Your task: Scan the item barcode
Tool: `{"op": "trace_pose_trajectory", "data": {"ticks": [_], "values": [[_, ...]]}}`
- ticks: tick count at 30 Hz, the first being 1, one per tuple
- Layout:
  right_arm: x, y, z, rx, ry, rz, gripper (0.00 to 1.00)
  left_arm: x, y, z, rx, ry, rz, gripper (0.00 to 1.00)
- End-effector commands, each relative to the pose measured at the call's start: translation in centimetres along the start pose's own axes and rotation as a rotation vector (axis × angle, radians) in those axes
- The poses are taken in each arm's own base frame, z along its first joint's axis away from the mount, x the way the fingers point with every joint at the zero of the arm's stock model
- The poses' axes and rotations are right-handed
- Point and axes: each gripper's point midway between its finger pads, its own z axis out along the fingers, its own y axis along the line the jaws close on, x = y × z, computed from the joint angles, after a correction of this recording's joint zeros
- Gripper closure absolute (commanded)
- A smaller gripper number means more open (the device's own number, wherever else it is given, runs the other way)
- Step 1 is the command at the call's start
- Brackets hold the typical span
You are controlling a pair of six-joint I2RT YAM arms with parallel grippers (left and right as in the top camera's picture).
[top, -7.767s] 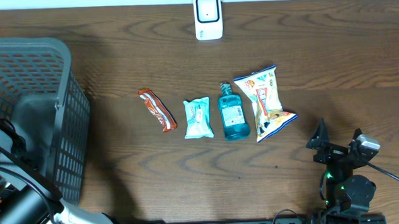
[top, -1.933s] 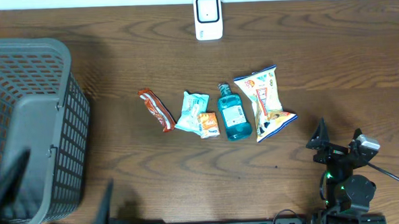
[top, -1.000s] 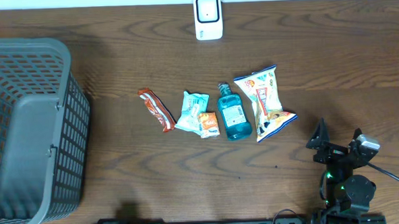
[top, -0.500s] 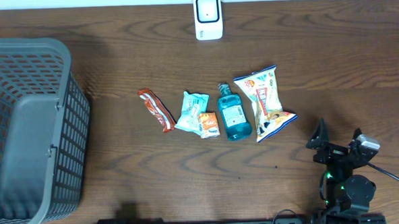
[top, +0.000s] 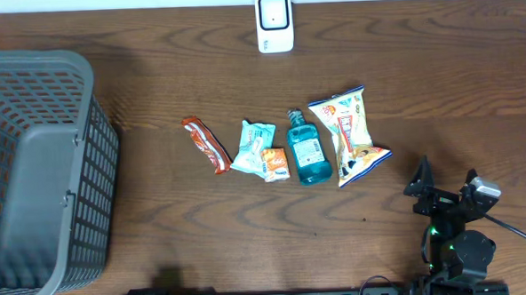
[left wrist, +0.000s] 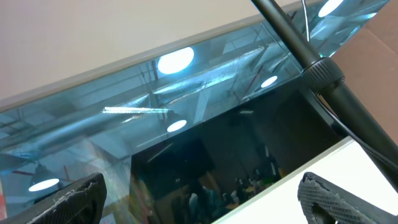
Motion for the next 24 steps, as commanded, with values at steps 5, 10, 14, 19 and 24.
{"op": "trace_pose_trajectory", "data": {"ticks": [5,10,14,19,24], "values": [[0.04,0.04,-0.02,-0.001,0.000,0.013,0.01,-0.24,0.05,-0.17,0.021,-0.019,-0.008,0.02],[0.04,0.04,-0.02,-0.001,0.000,0.013,0.01,0.29,0.06,-0.18,0.052,-0.021,-0.038,0.02],[0.04,0.04,-0.02,-0.001,0.000,0.013,0.01,0.22,0.15,-0.31,0.062,-0.028,-0.048,0.02],[0.04,0.04,-0.02,-0.001,0.000,0.013,0.01,0.13,0.17,-0.34,0.063,-0.032,-0.048,0.02],[0.04,0.04,-0.02,-0.001,0.000,0.013,0.01,0.12,0.17,-0.34,0.063,-0.033,-0.048,0.02]]}}
